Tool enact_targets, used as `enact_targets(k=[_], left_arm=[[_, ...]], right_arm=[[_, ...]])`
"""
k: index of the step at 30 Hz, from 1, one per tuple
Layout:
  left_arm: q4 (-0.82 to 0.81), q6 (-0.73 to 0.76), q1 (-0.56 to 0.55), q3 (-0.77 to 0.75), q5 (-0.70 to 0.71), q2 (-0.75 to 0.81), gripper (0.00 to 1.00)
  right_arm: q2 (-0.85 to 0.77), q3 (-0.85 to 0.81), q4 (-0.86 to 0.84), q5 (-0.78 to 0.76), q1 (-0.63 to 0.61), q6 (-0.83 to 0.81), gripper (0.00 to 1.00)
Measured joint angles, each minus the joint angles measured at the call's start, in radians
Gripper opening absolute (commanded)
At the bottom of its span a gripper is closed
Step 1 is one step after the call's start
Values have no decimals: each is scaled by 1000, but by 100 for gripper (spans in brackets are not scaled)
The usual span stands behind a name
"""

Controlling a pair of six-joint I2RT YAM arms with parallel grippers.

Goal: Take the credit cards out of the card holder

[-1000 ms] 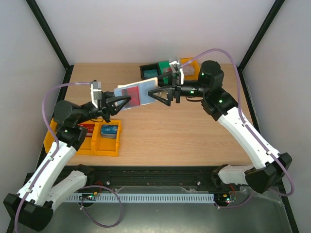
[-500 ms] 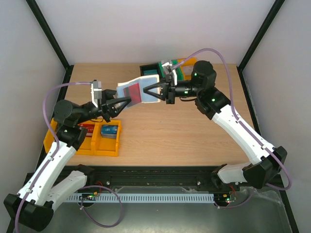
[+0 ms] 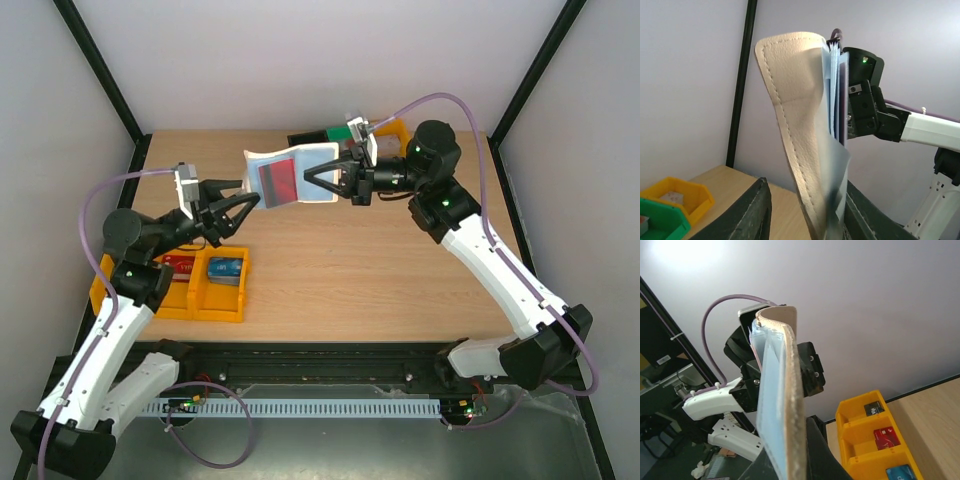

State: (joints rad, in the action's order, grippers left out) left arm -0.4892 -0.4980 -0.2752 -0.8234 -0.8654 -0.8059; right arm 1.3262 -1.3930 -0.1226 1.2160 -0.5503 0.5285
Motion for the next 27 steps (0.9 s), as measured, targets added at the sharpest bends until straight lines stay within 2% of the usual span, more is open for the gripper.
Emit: enact_targets(k=[5,8,16,27], left_arm=[[11,1,0,0,25,-7,30],[11,7,-3,0,33,-7,32],[19,20,-33,0,40,-25,49],[71,45,-33,0,56,-12,75]], right_arm=[[0,1,-26,15,0,31,2],[0,6,-44,19,-5,45,2],[5,9,-34,-26,-36,45,2],[32,-32,95,-145,-60,-9,2]])
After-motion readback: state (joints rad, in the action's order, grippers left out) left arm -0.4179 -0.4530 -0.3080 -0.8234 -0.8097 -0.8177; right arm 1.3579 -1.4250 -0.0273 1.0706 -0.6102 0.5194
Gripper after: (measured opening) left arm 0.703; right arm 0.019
